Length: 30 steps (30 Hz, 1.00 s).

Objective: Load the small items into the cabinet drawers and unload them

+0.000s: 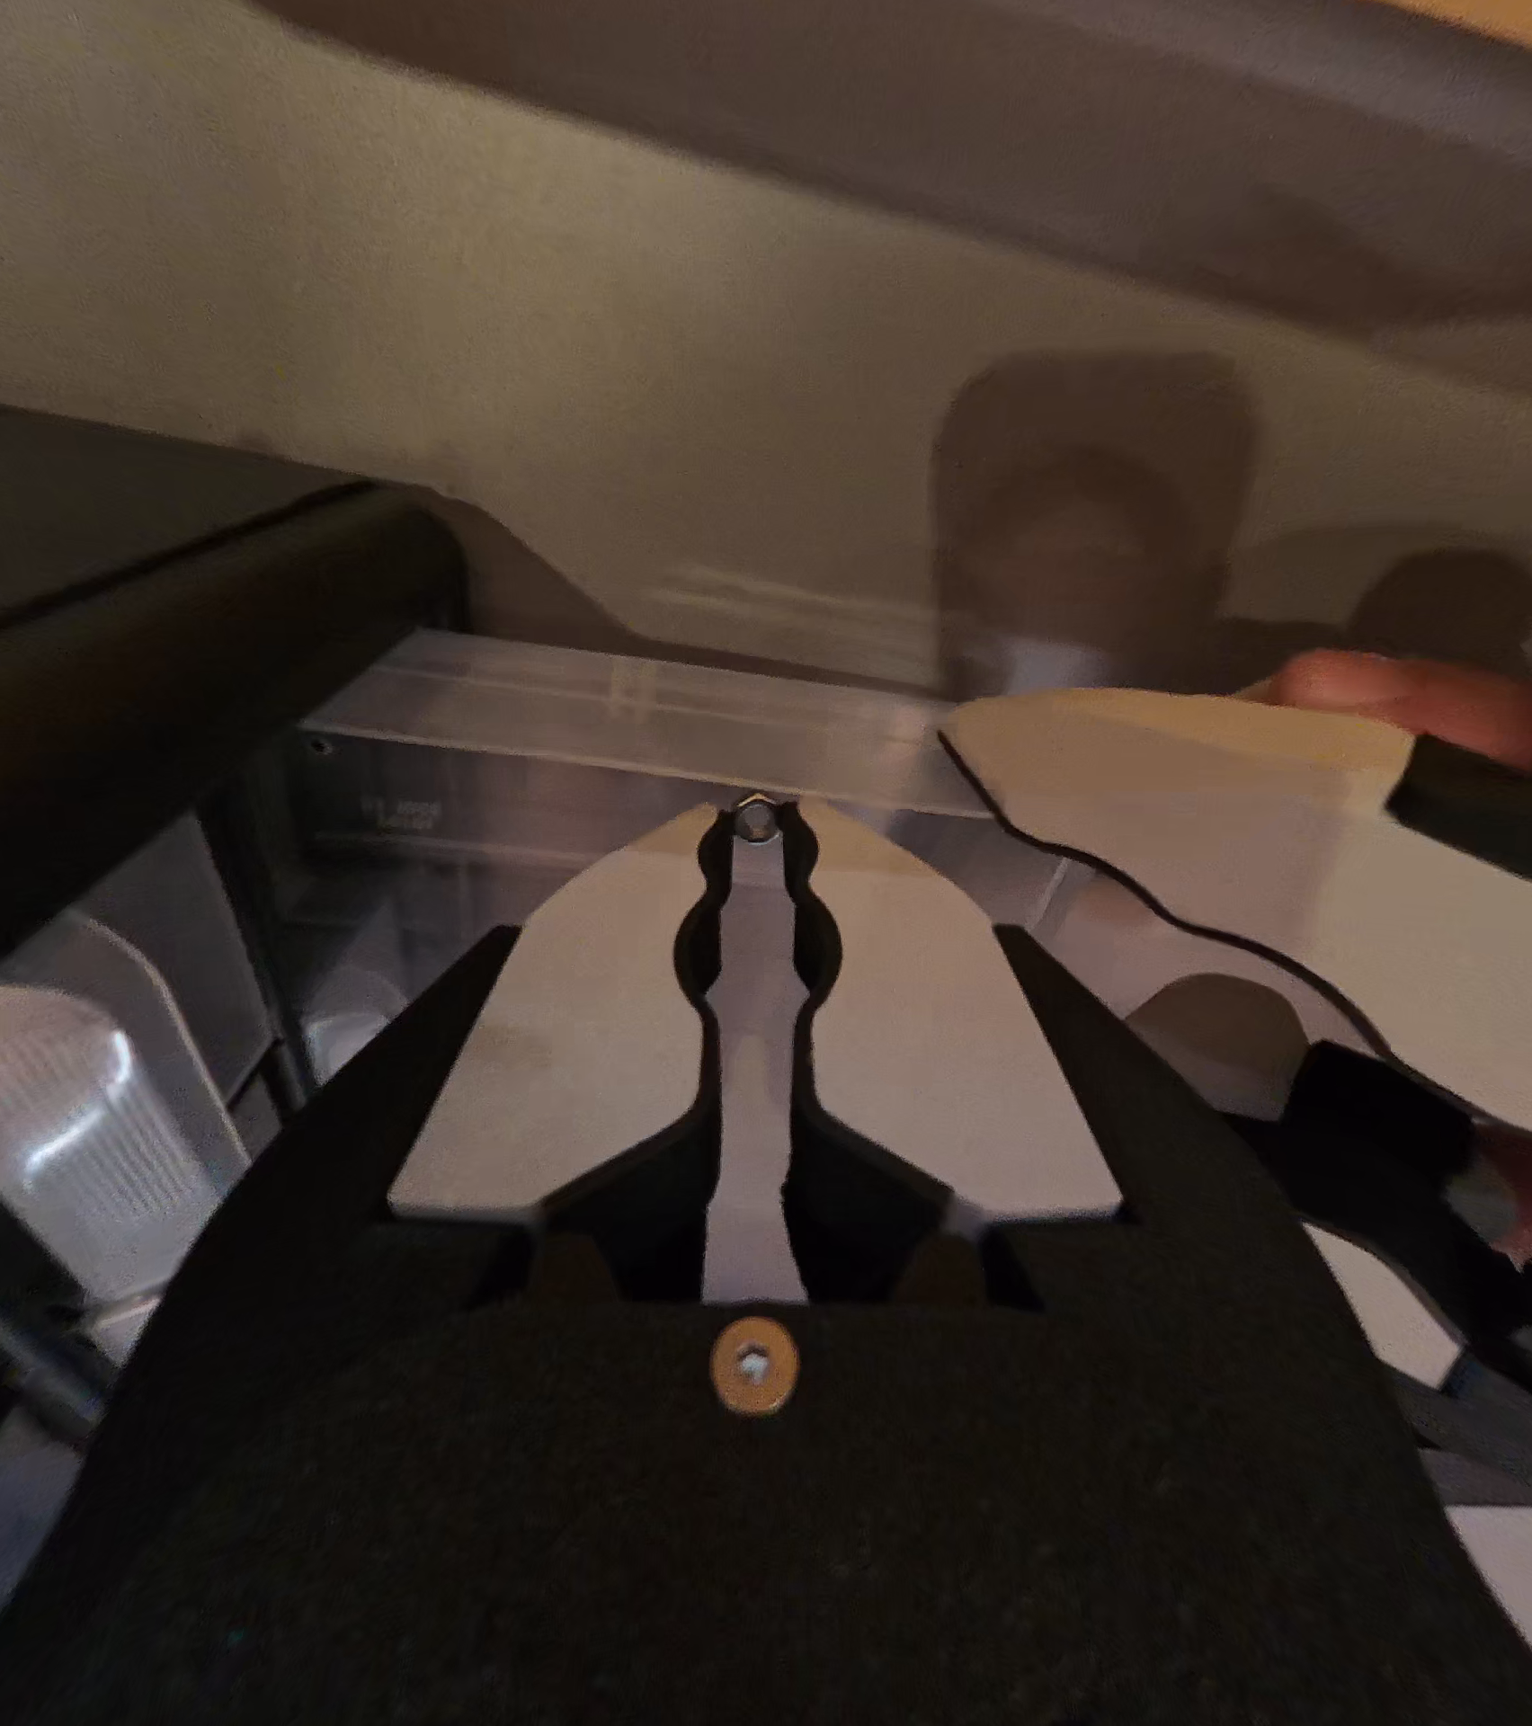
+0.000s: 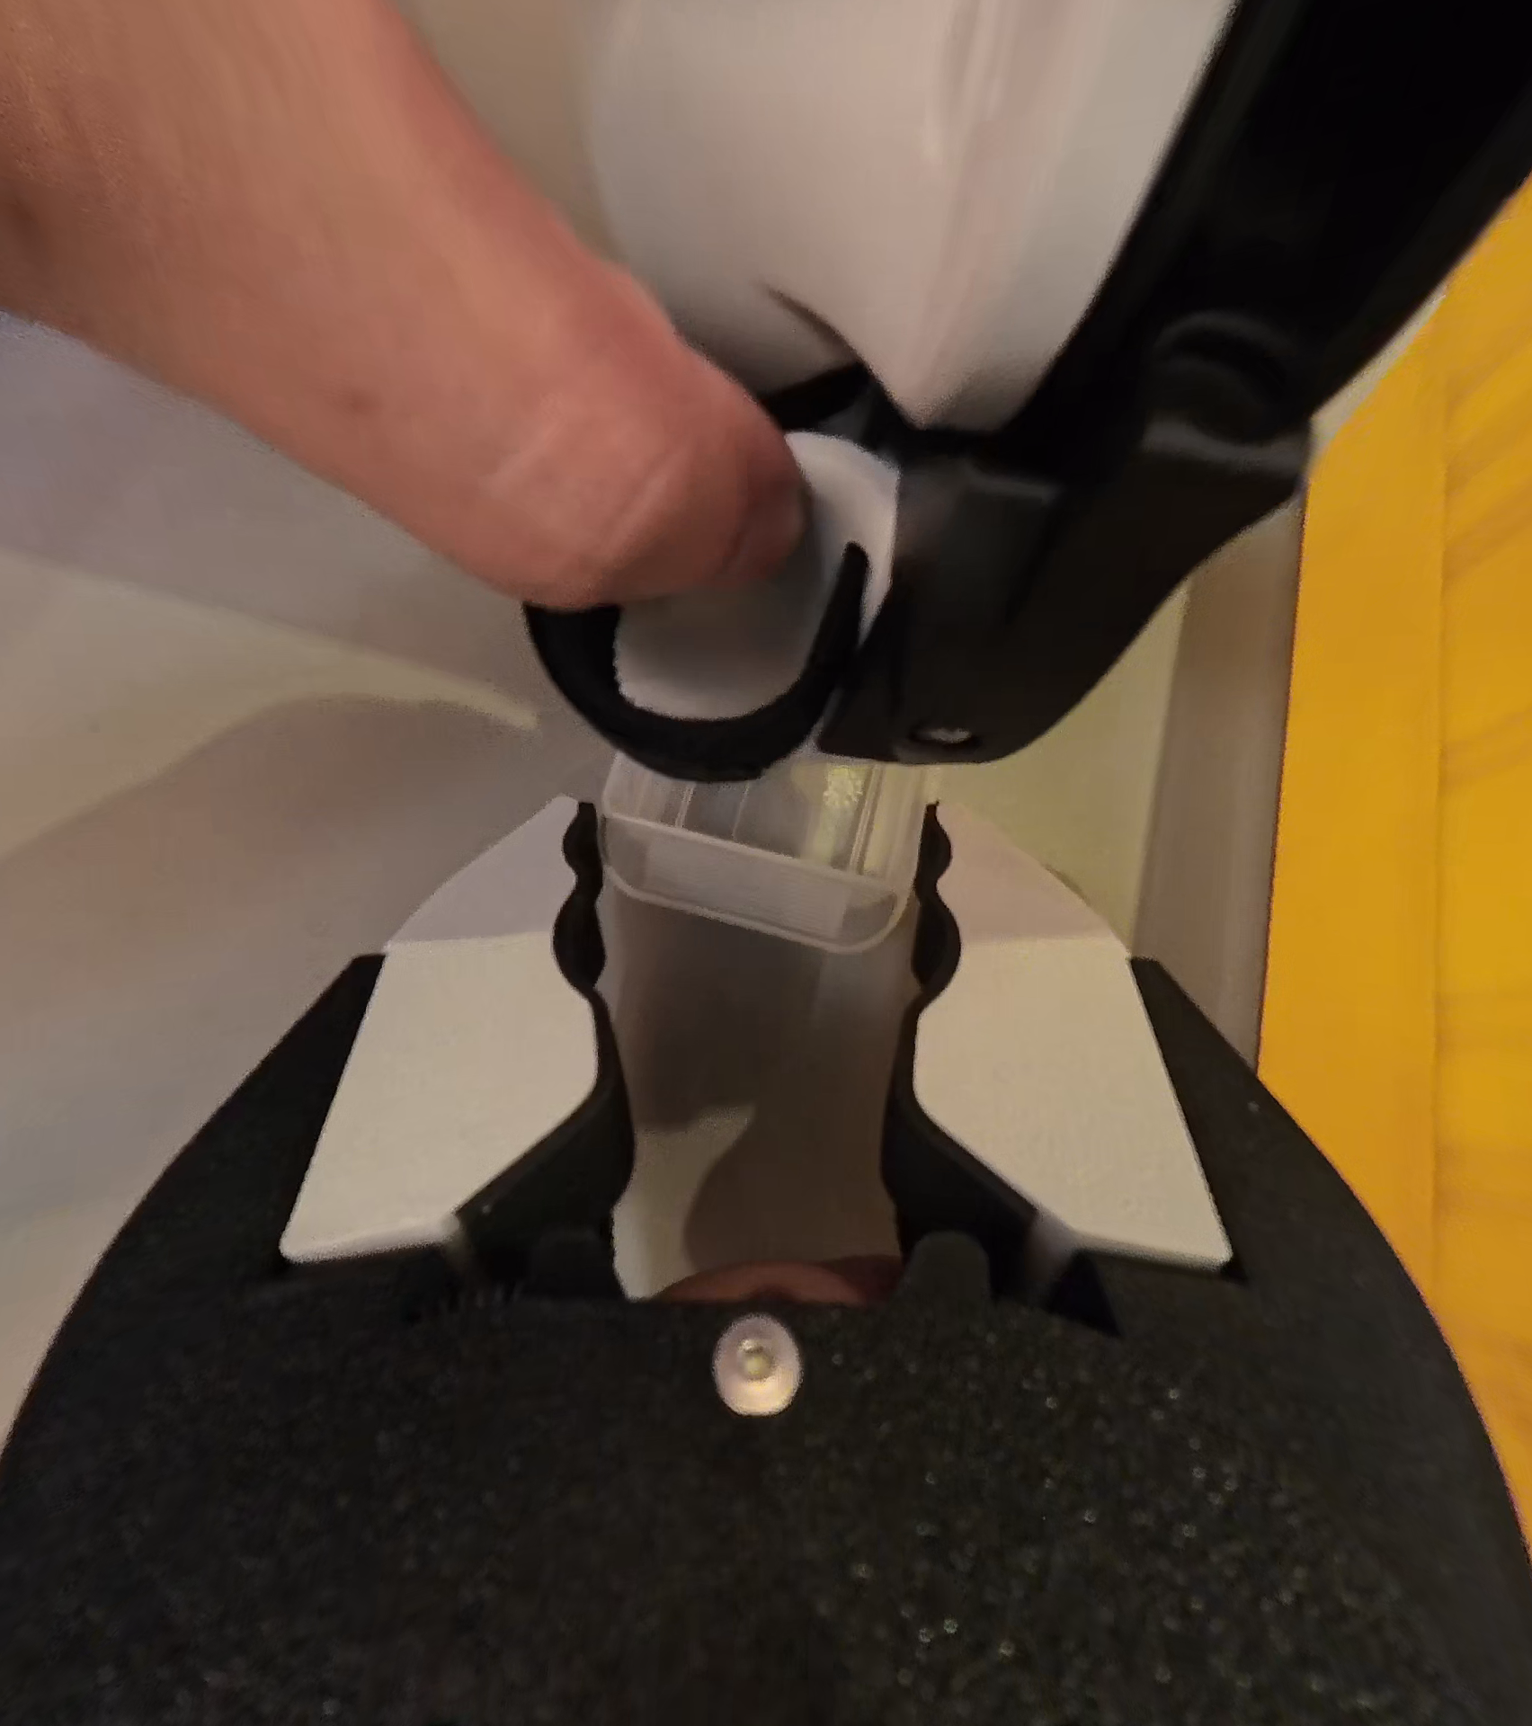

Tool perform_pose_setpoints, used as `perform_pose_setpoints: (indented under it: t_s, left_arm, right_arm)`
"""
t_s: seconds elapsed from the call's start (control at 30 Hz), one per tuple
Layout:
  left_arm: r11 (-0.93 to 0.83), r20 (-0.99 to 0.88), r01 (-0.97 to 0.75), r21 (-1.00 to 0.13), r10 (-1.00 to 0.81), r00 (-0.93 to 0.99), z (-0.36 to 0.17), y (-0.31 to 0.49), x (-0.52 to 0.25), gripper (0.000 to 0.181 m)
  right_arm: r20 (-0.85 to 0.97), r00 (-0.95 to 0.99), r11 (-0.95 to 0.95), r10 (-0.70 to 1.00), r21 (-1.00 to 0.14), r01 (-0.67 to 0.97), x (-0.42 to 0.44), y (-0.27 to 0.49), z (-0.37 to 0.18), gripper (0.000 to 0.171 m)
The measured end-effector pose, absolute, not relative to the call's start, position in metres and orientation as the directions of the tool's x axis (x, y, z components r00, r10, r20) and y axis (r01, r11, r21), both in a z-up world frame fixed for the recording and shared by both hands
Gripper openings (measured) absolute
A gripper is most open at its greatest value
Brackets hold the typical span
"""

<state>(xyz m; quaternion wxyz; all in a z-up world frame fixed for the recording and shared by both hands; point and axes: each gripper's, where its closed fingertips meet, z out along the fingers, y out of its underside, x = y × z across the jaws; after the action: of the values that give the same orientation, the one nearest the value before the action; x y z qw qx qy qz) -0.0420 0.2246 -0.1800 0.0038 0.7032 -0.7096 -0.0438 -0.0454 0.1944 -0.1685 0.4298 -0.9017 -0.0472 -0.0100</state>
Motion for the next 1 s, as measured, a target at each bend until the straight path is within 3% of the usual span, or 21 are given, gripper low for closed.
perform_pose_setpoints:
  t_s: [0.2,0.27,0.4,0.5,0.6,0.77,0.87,1.0]
  left_arm:
    - [0.008,-0.049,-0.996,0.087,-0.999,-0.012,-0.182,0.223,-0.038,0.01]
    - [0.003,-0.077,-0.996,0.085,-0.997,-0.01,-0.182,0.225,-0.037,0.022]
    - [-0.022,-0.111,-0.999,0.05,-0.994,0.017,-0.166,0.226,-0.044,0.024]
    - [-0.082,-0.087,-0.994,-0.078,-0.992,0.089,-0.131,0.22,-0.066,0.024]
    - [-0.252,0.004,-0.917,-0.31,-0.965,0.264,-0.09,0.212,-0.101,0.024]
    - [-0.503,0.239,-0.541,-0.674,-0.842,0.484,-0.057,0.171,-0.176,0.025]
    - [-0.522,0.342,-0.379,-0.764,-0.826,0.447,-0.078,0.119,-0.204,0.043]
    - [-0.552,0.373,-0.384,-0.74,-0.812,0.45,-0.128,0.054,-0.223,0.045]
  right_arm:
    - [0.059,0.995,-0.624,0.079,-0.776,0.095,-0.046,0.194,-0.168,0.064]
    - [0.055,0.995,-0.622,0.078,-0.777,0.092,-0.046,0.194,-0.168,0.065]
    - [0.054,0.995,-0.622,0.081,-0.777,0.093,-0.045,0.194,-0.168,0.064]
    - [0.052,0.995,-0.62,0.083,-0.779,0.092,-0.045,0.194,-0.168,0.065]
    - [0.076,0.994,-0.62,0.084,-0.776,0.112,-0.046,0.194,-0.167,0.065]
    - [0.074,0.995,-0.606,0.073,-0.789,0.103,-0.048,0.203,-0.159,0.065]
    - [0.064,0.996,-0.601,0.061,-0.794,0.088,-0.046,0.219,-0.156,0.065]
    - [0.126,0.991,-0.606,0.054,-0.784,0.133,-0.033,0.245,-0.161,0.067]
